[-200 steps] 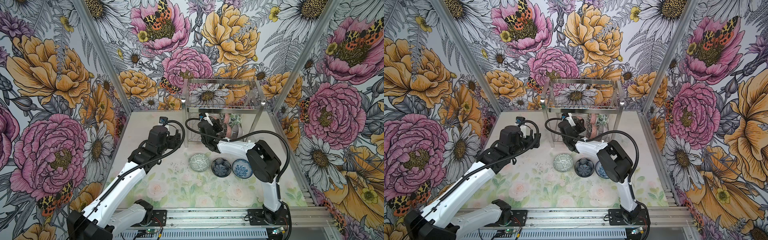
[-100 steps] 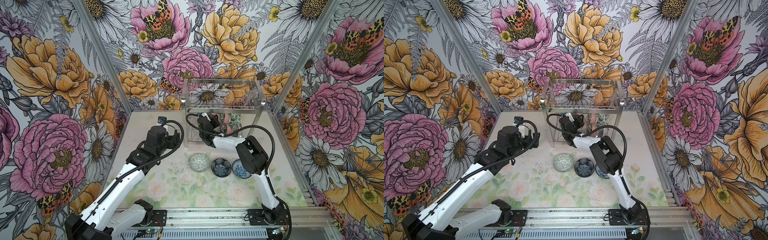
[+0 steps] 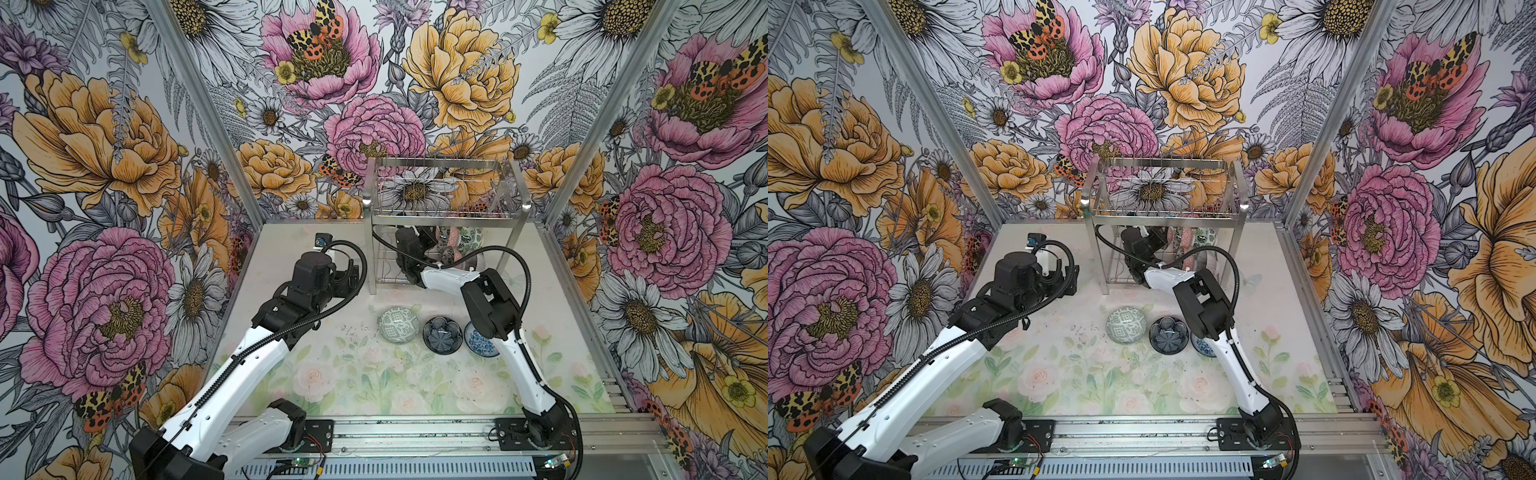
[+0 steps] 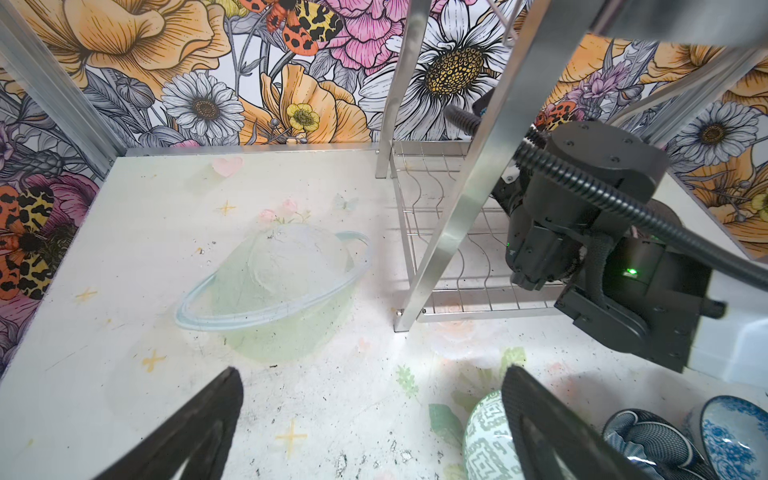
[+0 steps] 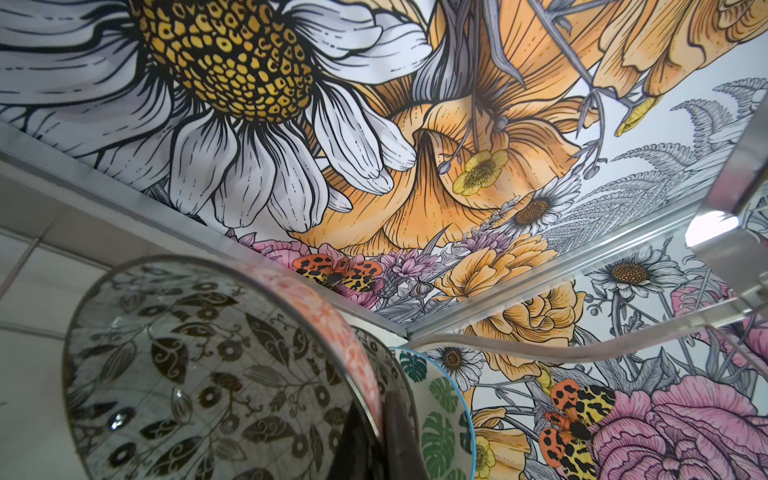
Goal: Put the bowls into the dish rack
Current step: 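Lower the black-leaf bowl into a rack slot with the right gripper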
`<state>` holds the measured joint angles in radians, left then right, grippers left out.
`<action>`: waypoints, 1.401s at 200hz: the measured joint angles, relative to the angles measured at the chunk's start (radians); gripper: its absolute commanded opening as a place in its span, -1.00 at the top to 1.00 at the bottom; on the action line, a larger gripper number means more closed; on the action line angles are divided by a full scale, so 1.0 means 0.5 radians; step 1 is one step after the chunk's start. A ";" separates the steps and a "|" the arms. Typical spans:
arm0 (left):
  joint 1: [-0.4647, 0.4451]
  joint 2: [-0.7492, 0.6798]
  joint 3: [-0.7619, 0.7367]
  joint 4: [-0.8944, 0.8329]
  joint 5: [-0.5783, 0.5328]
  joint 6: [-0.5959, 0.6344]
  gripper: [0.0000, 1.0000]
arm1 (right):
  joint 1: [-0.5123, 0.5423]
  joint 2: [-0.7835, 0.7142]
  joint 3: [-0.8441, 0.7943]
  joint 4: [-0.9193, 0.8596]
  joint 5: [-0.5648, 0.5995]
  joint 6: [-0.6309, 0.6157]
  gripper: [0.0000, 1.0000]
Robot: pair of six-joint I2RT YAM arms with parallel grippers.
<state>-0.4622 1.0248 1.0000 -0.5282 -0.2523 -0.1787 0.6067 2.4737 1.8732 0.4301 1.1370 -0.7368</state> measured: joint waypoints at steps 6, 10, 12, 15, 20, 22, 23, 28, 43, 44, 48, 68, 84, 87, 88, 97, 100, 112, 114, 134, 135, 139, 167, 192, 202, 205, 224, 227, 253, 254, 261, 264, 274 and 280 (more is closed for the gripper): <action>0.005 0.000 -0.002 0.001 0.000 0.000 -0.97 | -0.005 0.020 0.031 0.000 0.000 -0.011 1.00; 0.005 -0.001 -0.002 0.001 0.000 0.000 -0.97 | -0.009 0.035 0.054 -0.005 0.001 -0.014 1.00; 0.005 -0.001 -0.003 0.001 -0.001 0.000 -0.97 | -0.009 0.043 0.065 -0.005 0.000 -0.020 1.00; 0.006 -0.001 -0.005 0.001 0.000 0.000 -0.97 | -0.011 0.054 0.081 -0.006 0.002 -0.026 1.00; 0.010 -0.001 -0.009 0.003 0.000 0.000 -0.97 | -0.014 0.076 0.108 -0.005 0.002 -0.033 1.00; 0.011 -0.001 -0.011 0.003 0.000 0.000 -0.97 | -0.017 0.084 0.121 -0.005 0.002 -0.036 1.00; 0.011 -0.001 -0.012 0.003 0.000 0.000 -0.97 | -0.018 0.086 0.124 -0.005 0.003 -0.037 1.00; 0.014 -0.001 -0.017 0.002 0.000 0.000 -0.97 | -0.021 0.108 0.153 -0.001 0.005 -0.043 1.00; 0.018 -0.001 -0.031 0.001 0.000 0.000 -0.97 | -0.025 0.156 0.231 0.002 0.011 -0.070 1.00; 0.018 -0.001 -0.032 0.001 0.000 0.000 -0.97 | -0.025 0.158 0.234 0.001 0.011 -0.072 1.00; 0.018 -0.001 -0.034 0.001 0.000 0.000 -0.97 | -0.026 0.169 0.250 0.002 0.013 -0.076 1.00; 0.018 -0.001 -0.036 0.001 0.000 0.000 -0.97 | -0.034 0.188 0.282 -0.004 0.025 -0.092 1.00; 0.021 -0.001 -0.037 0.002 0.000 0.000 -0.97 | -0.035 0.189 0.284 -0.005 0.031 -0.100 1.00; 0.022 -0.001 -0.037 0.002 0.001 0.000 -0.97 | -0.035 0.189 0.284 -0.005 0.034 -0.101 1.00; 0.023 -0.001 -0.038 0.002 0.001 0.000 -0.97 | -0.036 0.189 0.284 -0.005 0.035 -0.101 1.00; 0.028 -0.001 -0.041 0.002 0.001 0.000 -0.97 | -0.038 0.189 0.284 -0.004 0.040 -0.101 1.00; 0.029 -0.001 -0.042 0.002 0.000 0.000 -0.97 | -0.039 0.189 0.284 -0.005 0.040 -0.101 1.00; 0.032 -0.001 -0.049 0.003 0.001 0.000 -0.97 | -0.044 0.189 0.284 -0.003 0.048 -0.101 1.00; 0.032 -0.001 -0.050 0.002 0.001 0.000 -0.97 | -0.045 0.189 0.284 -0.002 0.050 -0.102 1.00; 0.031 -0.001 -0.058 0.002 0.006 0.000 -0.97 | -0.061 0.189 0.283 -0.006 0.079 -0.103 1.00; 0.031 -0.001 -0.058 0.002 0.006 0.000 -0.97 | -0.062 0.189 0.283 -0.006 0.079 -0.104 1.00; 0.031 -0.001 -0.060 0.002 0.006 0.000 -0.97 | -0.066 0.189 0.283 -0.012 0.084 -0.104 1.00; 0.031 -0.001 -0.060 0.002 0.008 0.000 -0.97 | -0.082 0.189 0.278 -0.043 0.098 -0.101 1.00; 0.031 -0.001 -0.060 0.002 0.008 0.000 -0.97 | -0.089 0.189 0.278 -0.058 0.097 -0.077 1.00; 0.031 -0.001 -0.060 0.002 0.009 0.000 -0.97 | -0.085 0.188 0.274 -0.066 0.093 -0.050 1.00; 0.031 -0.001 -0.060 0.002 0.009 0.000 -0.97 | -0.082 0.188 0.273 -0.070 0.093 -0.041 1.00; 0.031 -0.001 -0.060 0.002 0.015 0.000 -0.97 | -0.069 0.188 0.272 -0.090 0.089 -0.008 1.00; 0.031 -0.001 -0.060 0.002 0.015 -0.001 -0.97 | -0.067 0.188 0.272 -0.094 0.089 -0.004 1.00; 0.031 -0.001 -0.060 0.002 0.016 0.000 -0.97 | -0.049 0.188 0.272 -0.136 0.087 0.022 1.00; 0.031 -0.001 -0.060 0.002 0.016 -0.001 -0.97 | -0.049 0.188 0.272 -0.137 0.089 0.024 1.00; 0.031 -0.001 -0.060 0.002 0.016 -0.001 -0.97 | -0.047 0.188 0.272 -0.148 0.091 0.029 1.00; 0.031 -0.001 -0.060 0.002 0.016 0.000 -0.97 | -0.047 0.188 0.272 -0.150 0.090 0.031 1.00; 0.031 -0.001 -0.060 0.002 0.017 0.000 -0.97 | -0.047 0.188 0.272 -0.159 0.090 0.046 1.00; 0.031 -0.001 -0.060 0.002 0.018 0.000 -0.97 | -0.047 0.187 0.272 -0.163 0.089 0.061 1.00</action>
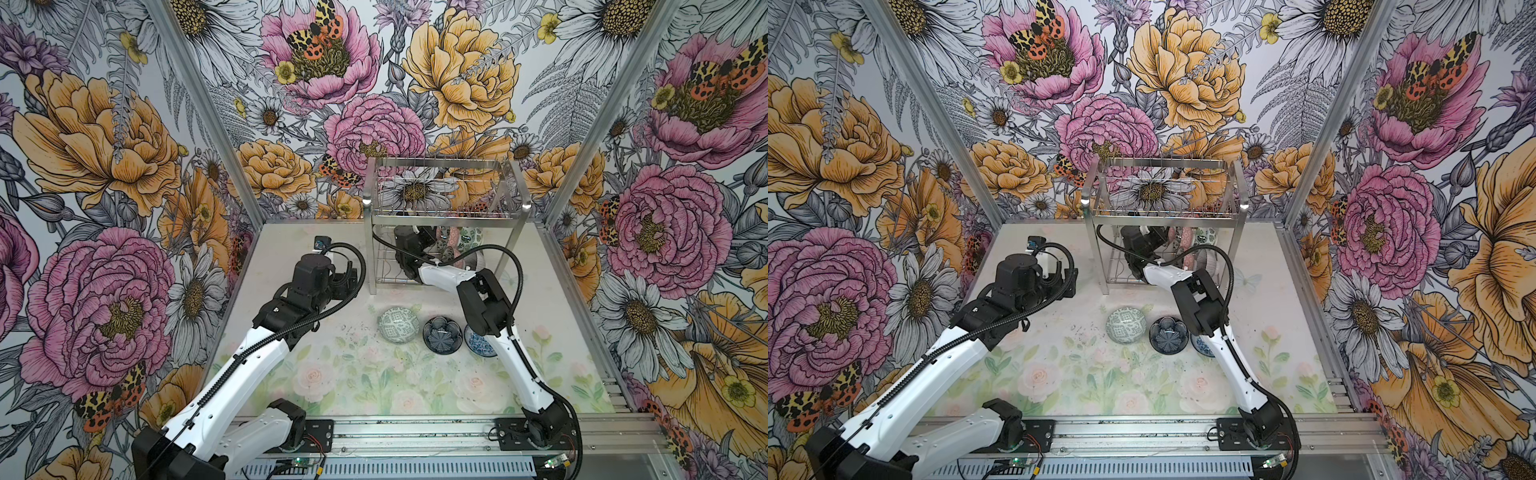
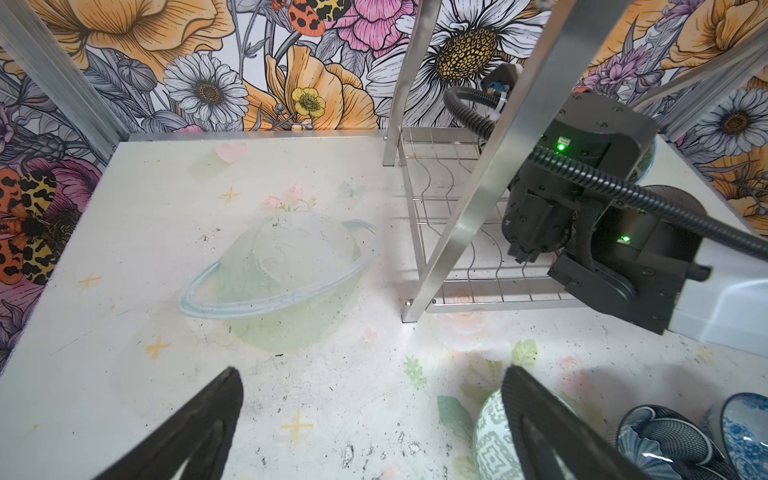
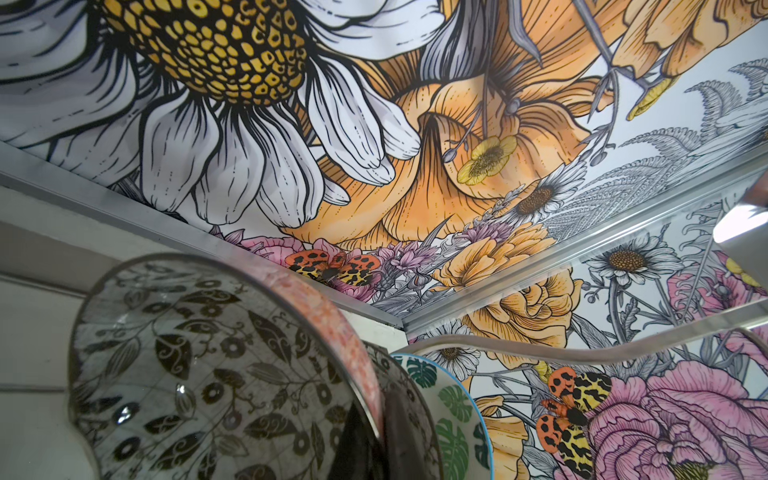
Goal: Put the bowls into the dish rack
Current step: 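Lower the black-leaf bowl into a rack slot with the right gripper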
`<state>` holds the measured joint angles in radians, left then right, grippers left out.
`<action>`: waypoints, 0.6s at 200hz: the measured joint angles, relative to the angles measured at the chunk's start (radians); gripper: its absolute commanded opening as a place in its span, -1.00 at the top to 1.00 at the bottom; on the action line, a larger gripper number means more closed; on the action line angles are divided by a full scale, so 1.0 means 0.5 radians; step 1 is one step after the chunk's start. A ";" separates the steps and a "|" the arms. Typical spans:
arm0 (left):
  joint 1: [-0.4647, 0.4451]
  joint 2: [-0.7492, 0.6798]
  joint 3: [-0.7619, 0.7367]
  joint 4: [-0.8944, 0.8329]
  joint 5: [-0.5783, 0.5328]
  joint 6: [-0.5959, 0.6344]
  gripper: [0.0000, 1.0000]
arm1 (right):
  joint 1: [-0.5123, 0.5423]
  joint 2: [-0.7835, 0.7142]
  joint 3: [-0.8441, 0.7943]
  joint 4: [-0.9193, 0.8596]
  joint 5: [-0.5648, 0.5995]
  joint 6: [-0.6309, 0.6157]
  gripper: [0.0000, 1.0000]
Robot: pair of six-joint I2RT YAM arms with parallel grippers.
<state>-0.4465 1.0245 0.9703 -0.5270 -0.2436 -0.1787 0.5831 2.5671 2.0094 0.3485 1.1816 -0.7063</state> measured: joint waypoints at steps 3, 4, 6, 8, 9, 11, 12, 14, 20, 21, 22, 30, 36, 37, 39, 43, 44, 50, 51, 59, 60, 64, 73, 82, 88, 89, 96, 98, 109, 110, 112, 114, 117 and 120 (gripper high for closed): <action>0.000 0.000 0.000 0.000 0.001 -0.001 -0.97 | 0.000 -0.002 0.000 -0.005 -0.001 0.009 1.00; 0.001 0.000 0.000 0.000 0.001 -0.001 -0.97 | 0.000 -0.002 0.000 -0.006 -0.001 0.011 1.00; 0.000 0.000 0.000 0.000 0.003 0.000 -0.97 | 0.000 -0.002 0.000 -0.010 -0.001 0.016 1.00; 0.001 0.000 0.000 0.000 0.004 -0.001 -0.97 | 0.000 -0.004 0.000 -0.014 -0.001 0.021 1.00; 0.001 0.000 0.000 0.000 0.004 -0.001 -0.97 | 0.000 -0.005 0.000 -0.016 -0.002 0.022 1.00; 0.000 0.000 0.000 0.000 0.004 0.000 -0.97 | 0.000 -0.007 0.000 -0.019 -0.002 0.026 1.00; 0.001 0.000 0.000 0.000 0.005 0.000 -0.97 | 0.000 -0.007 0.000 -0.021 -0.002 0.028 1.00; 0.001 0.000 0.000 0.001 0.005 0.000 -0.97 | 0.000 -0.007 0.000 -0.026 -0.002 0.034 1.00; 0.001 0.000 0.000 0.000 0.006 -0.001 -0.97 | 0.000 -0.013 -0.002 -0.040 -0.005 0.048 0.97; 0.001 0.000 0.000 0.000 0.006 0.000 -0.97 | 0.000 -0.014 -0.003 -0.042 -0.006 0.050 0.97; 0.000 0.000 0.000 0.001 0.006 0.000 -0.97 | 0.000 -0.014 -0.005 -0.045 -0.007 0.053 0.96; 0.001 0.000 0.000 0.000 0.008 -0.001 -0.97 | 0.000 -0.026 -0.014 -0.057 -0.014 0.070 0.94; 0.001 0.000 0.000 0.000 0.011 0.000 -0.97 | 0.000 -0.034 -0.025 -0.066 -0.018 0.087 0.91; 0.001 0.000 0.000 0.000 0.011 0.000 -0.97 | 0.000 -0.036 -0.026 -0.067 -0.020 0.089 0.91; 0.001 -0.001 0.000 0.000 0.011 0.000 -0.97 | 0.000 -0.038 -0.029 -0.069 -0.024 0.091 0.90; 0.000 -0.002 0.000 0.000 0.012 0.000 -0.97 | -0.002 -0.044 -0.037 -0.075 -0.031 0.103 0.89; 0.000 -0.002 0.000 0.000 0.012 0.000 -0.97 | -0.002 -0.045 -0.038 -0.076 -0.031 0.105 0.88; 0.001 -0.004 0.000 0.000 0.012 0.000 -0.97 | -0.003 -0.056 -0.053 -0.082 -0.040 0.118 0.87; 0.001 -0.005 0.000 0.000 0.012 0.000 -0.97 | -0.004 -0.058 -0.056 -0.083 -0.043 0.121 0.86; 0.001 -0.008 0.000 0.002 0.012 -0.001 -0.97 | -0.004 -0.071 -0.075 -0.087 -0.050 0.129 0.86; 0.001 -0.009 0.000 0.002 0.012 -0.001 -0.97 | -0.004 -0.074 -0.079 -0.089 -0.051 0.133 0.85; 0.001 -0.012 0.000 0.003 0.012 -0.001 -0.97 | -0.004 -0.080 -0.089 -0.090 -0.053 0.140 0.85; 0.001 -0.017 0.000 0.003 0.013 -0.001 -0.97 | -0.004 -0.094 -0.110 -0.093 -0.057 0.149 0.85; 0.001 -0.021 0.000 0.006 0.013 -0.001 -0.97 | -0.004 -0.105 -0.127 -0.094 -0.062 0.158 0.84; 0.001 -0.022 0.000 0.007 0.013 -0.001 -0.97 | -0.004 -0.111 -0.137 -0.093 -0.063 0.163 0.83; 0.001 -0.022 0.000 0.007 0.013 -0.001 -0.97 | -0.004 -0.112 -0.138 -0.093 -0.063 0.165 0.83; 0.001 -0.023 0.000 0.007 0.013 -0.001 -0.97 | -0.004 -0.119 -0.150 -0.092 -0.069 0.171 0.83; 0.001 -0.023 0.000 0.007 0.013 -0.001 -0.97 | -0.004 -0.121 -0.153 -0.092 -0.070 0.172 0.82; 0.001 -0.024 0.000 0.007 0.013 -0.001 -0.97 | -0.004 -0.127 -0.162 -0.093 -0.075 0.173 0.81; 0.001 -0.024 0.000 0.007 0.013 -0.001 -0.97 | -0.004 -0.127 -0.162 -0.093 -0.075 0.174 0.81; 0.001 -0.025 0.000 0.007 0.013 -0.001 -0.97 | -0.004 -0.129 -0.164 -0.093 -0.076 0.174 0.80; 0.001 -0.026 0.000 0.007 0.013 -0.001 -0.97 | -0.004 -0.130 -0.165 -0.094 -0.076 0.173 0.80; 0.001 -0.026 0.000 0.007 0.013 -0.001 -0.97 | -0.004 -0.130 -0.166 -0.095 -0.077 0.175 0.79; 0.001 -0.029 0.000 0.007 0.013 -0.001 -0.98 | -0.004 -0.130 -0.166 -0.097 -0.079 0.175 0.79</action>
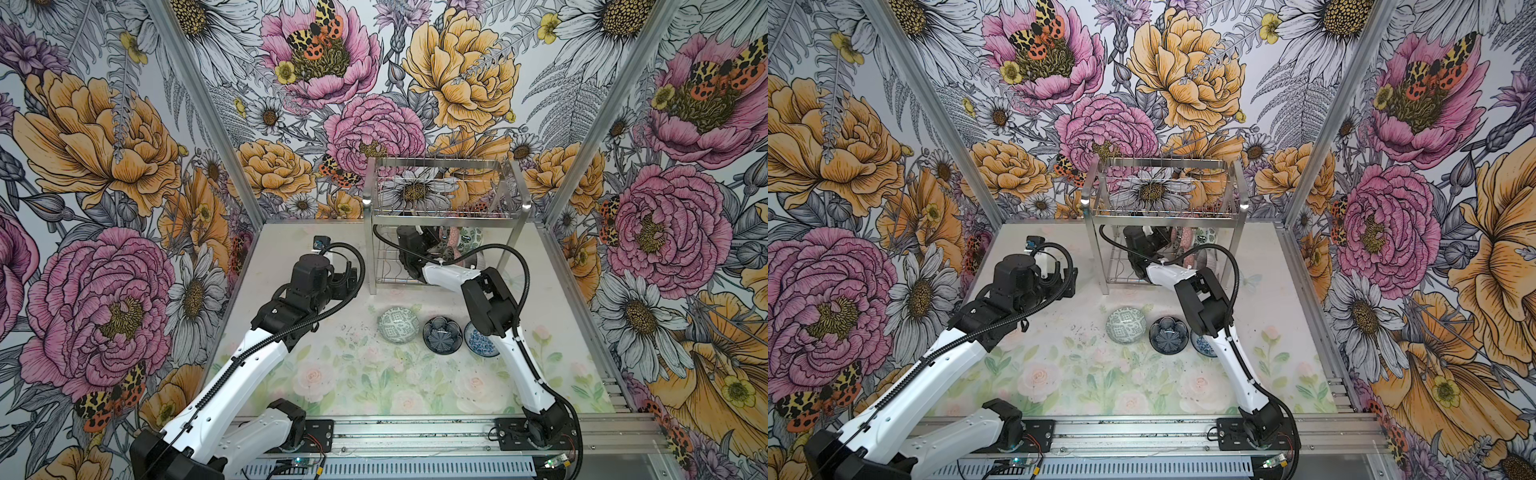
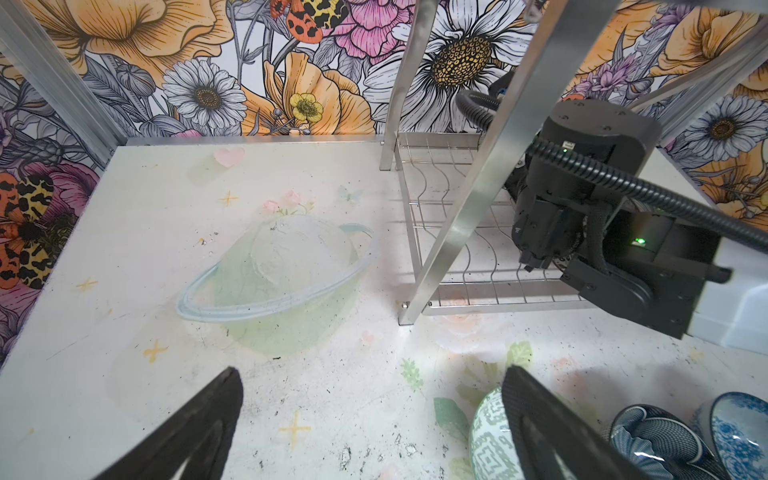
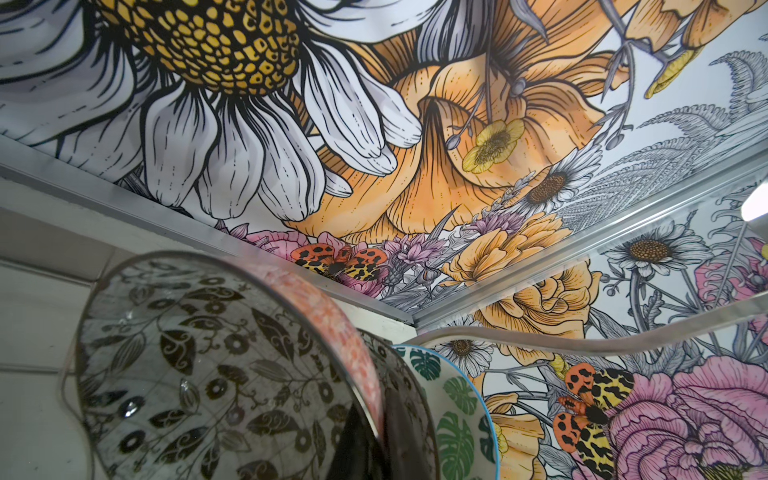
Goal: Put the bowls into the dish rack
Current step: 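Lower the black-leaf bowl into a rack slot with the right gripper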
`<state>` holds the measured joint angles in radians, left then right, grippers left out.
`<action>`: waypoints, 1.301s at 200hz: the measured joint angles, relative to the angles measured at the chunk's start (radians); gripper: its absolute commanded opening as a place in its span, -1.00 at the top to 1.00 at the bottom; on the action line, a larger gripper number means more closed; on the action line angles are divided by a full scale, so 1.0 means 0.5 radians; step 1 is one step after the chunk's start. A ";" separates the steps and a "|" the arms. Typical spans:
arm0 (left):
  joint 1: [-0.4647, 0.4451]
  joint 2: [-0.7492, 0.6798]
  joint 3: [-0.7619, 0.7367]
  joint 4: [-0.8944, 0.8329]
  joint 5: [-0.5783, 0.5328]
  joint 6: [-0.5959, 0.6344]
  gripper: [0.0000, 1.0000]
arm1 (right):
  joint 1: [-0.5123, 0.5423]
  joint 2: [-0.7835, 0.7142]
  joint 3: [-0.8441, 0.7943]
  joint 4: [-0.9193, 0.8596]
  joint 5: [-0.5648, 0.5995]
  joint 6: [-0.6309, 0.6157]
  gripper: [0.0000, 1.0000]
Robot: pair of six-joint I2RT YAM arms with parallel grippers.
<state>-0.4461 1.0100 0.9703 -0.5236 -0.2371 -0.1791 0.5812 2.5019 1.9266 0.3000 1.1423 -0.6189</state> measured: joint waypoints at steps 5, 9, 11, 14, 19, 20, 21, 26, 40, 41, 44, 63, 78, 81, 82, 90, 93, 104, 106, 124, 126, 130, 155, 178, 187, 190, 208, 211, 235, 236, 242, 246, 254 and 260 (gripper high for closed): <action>0.000 -0.001 0.000 0.000 0.000 0.000 -0.97 | 0.001 -0.002 0.000 -0.002 -0.007 0.001 0.78; 0.000 -0.004 0.000 0.001 0.000 0.000 -0.97 | 0.002 -0.002 0.000 -0.005 -0.011 -0.001 0.77; 0.000 -0.005 0.000 0.001 0.000 0.000 -0.98 | 0.002 -0.002 0.000 -0.006 -0.013 0.001 0.77; 0.001 -0.005 0.000 0.001 0.000 0.000 -0.97 | 0.003 -0.002 0.000 -0.008 -0.015 -0.001 0.77; 0.003 -0.007 0.000 0.001 0.001 0.000 -0.97 | 0.005 -0.003 0.000 -0.010 -0.021 -0.001 0.76; 0.003 -0.007 0.000 0.001 0.001 0.000 -0.97 | 0.005 -0.003 0.000 -0.010 -0.024 -0.001 0.76; 0.003 -0.007 0.000 0.001 0.001 0.000 -0.97 | 0.006 -0.003 0.000 -0.010 -0.025 -0.001 0.75; 0.005 -0.008 0.000 0.001 0.001 0.000 -0.97 | 0.009 -0.003 0.000 -0.011 -0.031 -0.001 0.74; 0.008 -0.012 0.000 0.001 0.002 0.000 -0.97 | 0.019 -0.003 0.000 -0.026 -0.047 -0.003 0.71; 0.009 -0.012 0.000 0.001 0.001 0.000 -0.97 | 0.021 -0.003 0.000 -0.027 -0.050 -0.002 0.71; 0.009 -0.013 0.000 0.001 0.002 0.000 -0.97 | 0.024 -0.003 0.000 -0.034 -0.053 -0.002 0.70; 0.008 -0.015 0.000 0.002 0.005 0.000 -0.97 | 0.034 -0.003 0.001 -0.059 -0.060 0.002 0.67; 0.008 -0.015 -0.002 0.006 0.005 0.000 -0.97 | 0.036 -0.003 0.001 -0.076 -0.059 0.005 0.65; 0.008 -0.015 -0.003 0.008 0.005 0.000 -0.97 | 0.036 -0.003 0.001 -0.078 -0.060 0.005 0.64; 0.008 -0.015 -0.004 0.008 0.005 -0.001 -0.97 | 0.036 -0.003 0.001 -0.079 -0.060 0.005 0.64; 0.008 -0.015 -0.006 0.009 0.006 0.000 -0.97 | 0.036 -0.004 0.001 -0.089 -0.060 0.008 0.62; 0.008 -0.015 -0.008 0.009 0.005 0.000 -0.97 | 0.036 -0.004 0.001 -0.093 -0.060 0.011 0.62; 0.008 -0.015 -0.012 0.009 0.006 -0.001 -0.97 | 0.036 -0.009 0.001 -0.116 -0.066 0.022 0.60; 0.008 -0.015 -0.014 0.009 0.006 -0.001 -0.97 | 0.036 -0.011 0.001 -0.119 -0.069 0.027 0.59; 0.009 -0.015 -0.022 0.012 0.006 -0.001 -0.97 | 0.036 -0.027 0.001 -0.188 -0.102 0.060 0.53; 0.008 -0.015 -0.022 0.012 0.006 -0.001 -0.97 | 0.036 -0.030 0.001 -0.194 -0.105 0.067 0.52; 0.008 -0.015 -0.023 0.011 0.006 -0.001 -0.97 | 0.036 -0.033 0.001 -0.212 -0.114 0.072 0.51; 0.008 -0.015 -0.023 0.015 0.006 -0.001 -0.97 | 0.036 -0.056 0.001 -0.304 -0.156 0.118 0.43; 0.008 -0.015 -0.023 0.016 0.006 -0.001 -0.97 | 0.036 -0.066 0.001 -0.362 -0.191 0.144 0.36; 0.008 -0.015 -0.023 0.017 0.006 -0.001 -0.97 | 0.036 -0.067 0.001 -0.375 -0.197 0.155 0.30; 0.008 -0.015 -0.023 0.018 0.006 -0.001 -0.97 | 0.036 -0.067 0.001 -0.379 -0.201 0.154 0.27; 0.008 -0.015 -0.023 0.024 0.006 -0.001 -0.97 | 0.036 -0.067 -0.003 -0.407 -0.222 0.172 0.02; 0.008 -0.015 -0.023 0.024 0.006 -0.001 -0.97 | 0.036 -0.067 -0.005 -0.414 -0.226 0.172 -0.02; 0.008 -0.015 -0.024 0.027 0.006 -0.002 -0.97 | 0.044 -0.080 -0.038 -0.430 -0.256 0.191 -0.27; 0.008 -0.015 -0.024 0.027 0.006 -0.002 -0.97 | 0.045 -0.082 -0.040 -0.430 -0.257 0.186 -0.28; 0.008 -0.015 -0.027 0.033 0.006 -0.002 -0.97 | 0.045 -0.091 -0.052 -0.436 -0.262 0.194 -0.33; 0.008 -0.015 -0.028 0.035 0.006 -0.002 -0.97 | 0.046 -0.098 -0.058 -0.443 -0.266 0.200 -0.36; 0.009 -0.015 -0.031 0.037 0.006 -0.002 -0.97 | 0.047 -0.111 -0.076 -0.443 -0.276 0.206 -0.44; 0.009 -0.015 -0.032 0.037 0.006 -0.003 -0.97 | 0.050 -0.127 -0.092 -0.447 -0.287 0.212 -0.48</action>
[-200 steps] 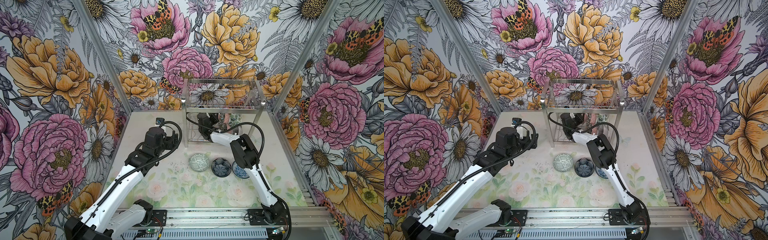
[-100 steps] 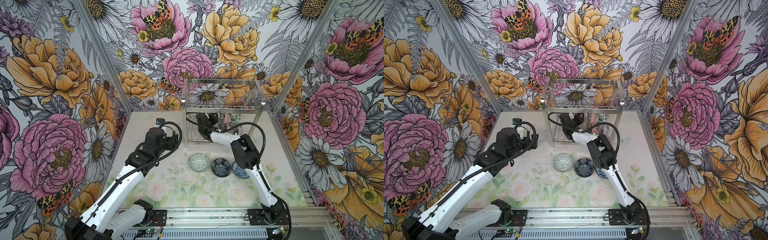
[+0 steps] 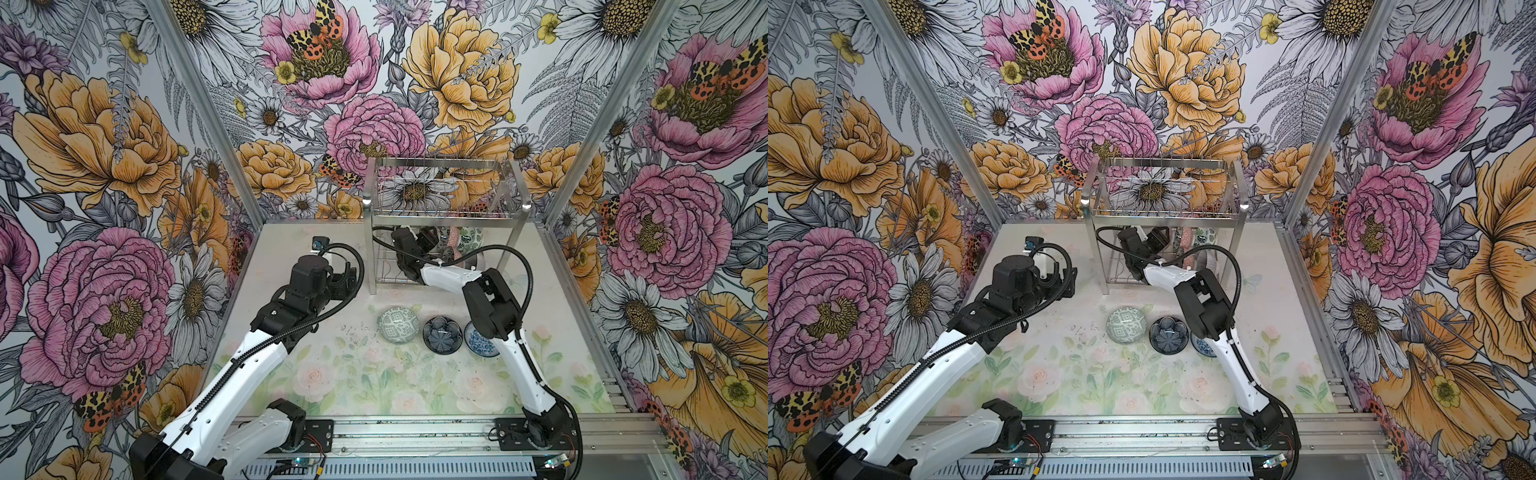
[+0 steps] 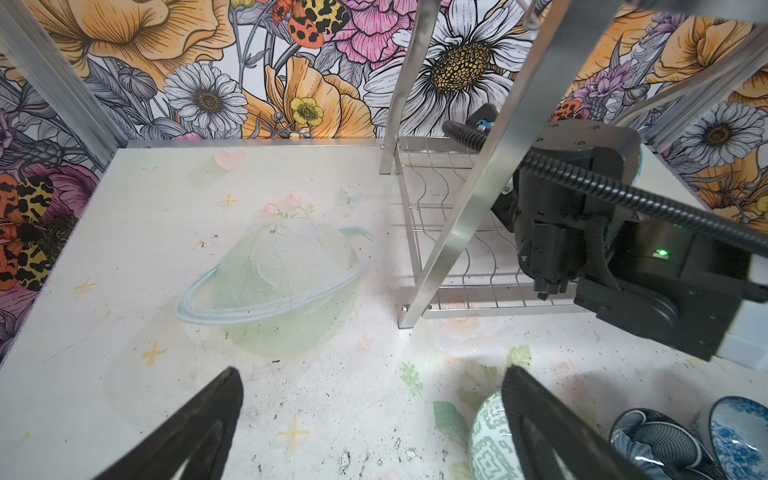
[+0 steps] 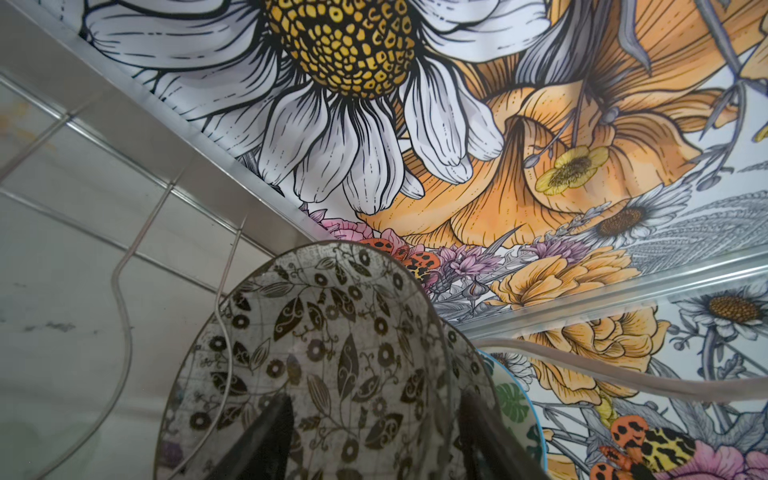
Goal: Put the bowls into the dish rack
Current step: 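Lower the black-leaf bowl into a rack slot with the right gripper, then open the right gripper and lift it away from the rack, then lower the left gripper onto the green-geometric bowl's rim and close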
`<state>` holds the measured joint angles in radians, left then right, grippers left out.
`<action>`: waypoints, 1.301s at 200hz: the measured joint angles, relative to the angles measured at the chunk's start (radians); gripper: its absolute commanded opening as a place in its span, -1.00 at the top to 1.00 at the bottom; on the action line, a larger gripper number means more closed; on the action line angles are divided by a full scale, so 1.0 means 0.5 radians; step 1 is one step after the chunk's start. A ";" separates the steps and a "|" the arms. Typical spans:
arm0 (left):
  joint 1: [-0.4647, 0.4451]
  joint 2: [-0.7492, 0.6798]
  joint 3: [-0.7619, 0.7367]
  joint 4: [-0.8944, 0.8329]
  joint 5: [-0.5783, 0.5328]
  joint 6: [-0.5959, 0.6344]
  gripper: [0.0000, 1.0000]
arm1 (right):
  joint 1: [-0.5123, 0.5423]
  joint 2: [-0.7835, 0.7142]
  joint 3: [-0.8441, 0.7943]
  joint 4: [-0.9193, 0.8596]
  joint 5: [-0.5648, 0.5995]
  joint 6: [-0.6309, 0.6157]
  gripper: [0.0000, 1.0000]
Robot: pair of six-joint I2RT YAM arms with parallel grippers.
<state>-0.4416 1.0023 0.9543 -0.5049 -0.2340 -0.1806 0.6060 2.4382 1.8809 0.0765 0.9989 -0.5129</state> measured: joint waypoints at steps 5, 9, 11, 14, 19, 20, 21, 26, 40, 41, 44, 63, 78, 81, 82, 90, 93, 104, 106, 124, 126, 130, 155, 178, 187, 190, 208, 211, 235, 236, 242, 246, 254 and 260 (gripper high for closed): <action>-0.001 0.000 -0.002 0.001 0.000 -0.002 -0.97 | 0.000 -0.010 -0.011 -0.005 -0.008 -0.003 -0.53; -0.001 0.000 -0.002 0.002 0.000 -0.004 -0.97 | 0.002 -0.022 -0.021 -0.010 -0.016 0.002 -0.57; -0.001 0.000 -0.002 0.002 0.000 -0.004 -0.97 | 0.005 -0.028 -0.026 -0.012 -0.021 0.001 -0.58; -0.001 0.000 -0.002 0.002 0.000 -0.005 -0.97 | 0.008 -0.036 -0.032 -0.014 -0.023 0.011 -0.60; -0.001 0.000 -0.002 0.002 0.000 -0.005 -0.97 | 0.009 -0.051 -0.046 -0.018 -0.034 0.008 -0.64; -0.001 0.000 -0.002 0.002 0.000 -0.005 -0.97 | 0.009 -0.058 -0.051 -0.019 -0.037 0.013 -0.65; -0.001 0.000 -0.002 0.002 0.000 -0.005 -0.97 | 0.009 -0.063 -0.053 -0.018 -0.038 0.016 -0.65; -0.001 0.000 -0.002 0.001 0.000 -0.005 -0.97 | 0.011 -0.082 -0.074 -0.023 -0.053 0.018 -0.69; -0.001 0.000 -0.002 0.002 0.000 -0.005 -0.97 | 0.019 -0.151 -0.139 -0.034 -0.085 0.036 -0.84; 0.000 0.000 -0.002 0.002 0.000 -0.005 -0.97 | 0.019 -0.159 -0.146 -0.034 -0.087 0.042 -0.85; -0.001 0.000 -0.002 0.002 0.000 -0.005 -0.97 | 0.020 -0.172 -0.159 -0.034 -0.096 0.037 -0.87; -0.001 -0.001 -0.002 0.002 0.000 -0.005 -0.97 | 0.026 -0.283 -0.262 -0.039 -0.156 0.060 -1.00; -0.001 -0.005 -0.011 0.009 0.000 -0.005 -0.97 | 0.039 -0.385 -0.369 -0.030 -0.215 0.069 -1.00; -0.001 -0.007 -0.014 0.011 0.000 -0.005 -0.97 | 0.043 -0.410 -0.397 -0.026 -0.227 0.071 -1.00; -0.001 -0.007 -0.014 0.012 0.000 -0.005 -0.97 | 0.043 -0.415 -0.403 -0.024 -0.232 0.072 -0.99; -0.001 -0.008 -0.022 0.016 0.000 -0.005 -0.97 | 0.053 -0.468 -0.465 -0.020 -0.266 0.084 -1.00; -0.001 -0.008 -0.024 0.015 0.000 -0.005 -0.97 | 0.058 -0.484 -0.487 -0.017 -0.275 0.085 -0.99; -0.001 -0.008 -0.034 0.016 0.005 -0.007 -0.97 | 0.076 -0.552 -0.576 0.009 -0.332 0.105 -1.00; 0.000 -0.008 -0.035 0.015 0.008 -0.007 -0.97 | 0.079 -0.565 -0.594 0.015 -0.337 0.105 -1.00; -0.001 -0.008 -0.043 0.017 0.038 -0.019 -0.97 | 0.111 -0.664 -0.758 0.079 -0.397 0.121 -0.99; -0.001 -0.008 -0.043 0.017 0.040 -0.022 -0.97 | 0.115 -0.674 -0.779 0.085 -0.407 0.122 -0.99; -0.001 -0.010 -0.045 0.016 0.045 -0.026 -0.97 | 0.124 -0.694 -0.816 0.100 -0.418 0.122 -0.99; -0.001 -0.031 -0.068 0.014 0.075 -0.063 -0.97 | 0.176 -0.826 -1.063 0.188 -0.481 0.140 -0.99; -0.001 -0.063 -0.069 0.013 0.096 -0.096 -0.97 | 0.224 -0.986 -1.286 0.231 -0.529 0.180 -1.00; -0.001 -0.077 -0.069 0.010 0.100 -0.106 -0.97 | 0.241 -1.061 -1.364 0.243 -0.542 0.198 -0.99; -0.001 -0.082 -0.069 0.008 0.101 -0.111 -0.97 | 0.248 -1.088 -1.387 0.247 -0.542 0.204 -1.00; -0.005 -0.111 -0.083 0.002 0.106 -0.118 -0.97 | 0.291 -1.279 -1.531 0.260 -0.563 0.247 -1.00; -0.008 -0.116 -0.087 0.000 0.106 -0.119 -0.97 | 0.298 -1.310 -1.553 0.262 -0.568 0.260 -0.99; -0.038 -0.135 -0.122 -0.019 0.105 -0.149 -0.97 | 0.342 -1.629 -1.732 0.207 -0.629 0.406 -0.99; -0.040 -0.135 -0.124 -0.020 0.105 -0.149 -0.97 | 0.344 -1.649 -1.742 0.200 -0.635 0.420 -0.99; -0.053 -0.135 -0.130 -0.029 0.105 -0.156 -0.97 | 0.348 -1.730 -1.780 0.178 -0.657 0.466 -0.99; -0.063 -0.135 -0.134 -0.037 0.105 -0.159 -0.97 | 0.348 -1.786 -1.808 0.159 -0.674 0.498 -0.99; -0.084 -0.134 -0.140 -0.048 0.105 -0.166 -0.97 | 0.346 -1.894 -1.852 0.119 -0.703 0.565 -0.99; -0.103 -0.135 -0.145 -0.049 0.104 -0.168 -0.97 | 0.337 -1.978 -1.881 0.075 -0.734 0.624 -0.99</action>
<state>-0.4931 0.9348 0.8818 -0.5293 -0.1822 -0.2646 0.7746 1.4490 0.9405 0.1139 0.6319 -0.2008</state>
